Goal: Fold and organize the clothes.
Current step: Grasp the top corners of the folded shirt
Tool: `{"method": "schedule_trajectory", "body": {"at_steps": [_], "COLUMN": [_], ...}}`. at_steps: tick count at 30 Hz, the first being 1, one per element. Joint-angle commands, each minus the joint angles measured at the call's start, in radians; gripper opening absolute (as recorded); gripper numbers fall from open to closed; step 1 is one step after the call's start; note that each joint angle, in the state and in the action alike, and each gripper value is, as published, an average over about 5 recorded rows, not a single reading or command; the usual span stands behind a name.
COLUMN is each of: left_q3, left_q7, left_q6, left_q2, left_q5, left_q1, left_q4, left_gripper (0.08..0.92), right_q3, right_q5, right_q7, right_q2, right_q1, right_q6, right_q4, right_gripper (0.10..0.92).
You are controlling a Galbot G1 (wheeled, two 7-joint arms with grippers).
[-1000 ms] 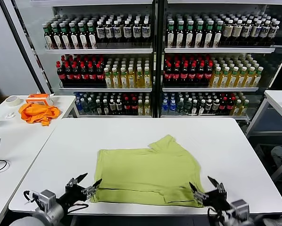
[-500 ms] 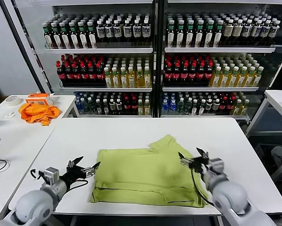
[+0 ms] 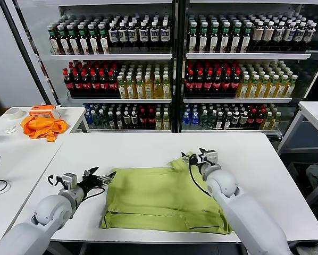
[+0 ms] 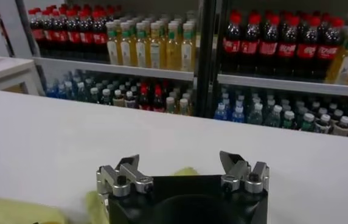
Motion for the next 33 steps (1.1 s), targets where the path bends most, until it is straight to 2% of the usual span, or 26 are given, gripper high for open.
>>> {"method": "schedule_trajectory", "body": {"at_steps": [1, 9, 23, 27, 33], "left_q3": [0.07, 0.113, 0.115, 0.114, 0.101], "left_q7": [0.007, 0.006, 0.01, 0.012, 0.015], "left_q6": [-0.015, -0.002, -0.006, -0.002, -0.003], "left_q2": [-0.029, -0.059, -0.056, -0.05, -0.044], "left_q5": [-0.007, 0.015, 0.031, 0.031, 0.03], "left_q1": [-0.1, -0.128, -0.109, -0.096, -0.062], "left_q4": [0.107, 0.158, 0.164, 0.153, 0.124], "left_gripper": [0.823, 0.822, 0.82, 0.768, 0.595], "right_q3": [-0.058, -0.041, -0.037, -0.034, -0.031], "right_q5": [-0.013, 0.003, 0.029, 0.037, 0.039], "right_q7": [0.006, 0.018, 0.024, 0.03, 0.027], "right_q2": [0.058, 0.062, 0.059, 0.064, 0.061], "right_q1": [0.096, 0.07, 0.049, 0.045, 0.033], "right_q6": [0.014, 0.028, 0.02, 0.005, -0.001], "right_q4": [-0.159, -0.163, -0.146, -0.148, -0.143], "right_gripper": [0.823, 0.823, 0.817, 0.733, 0.56]}}
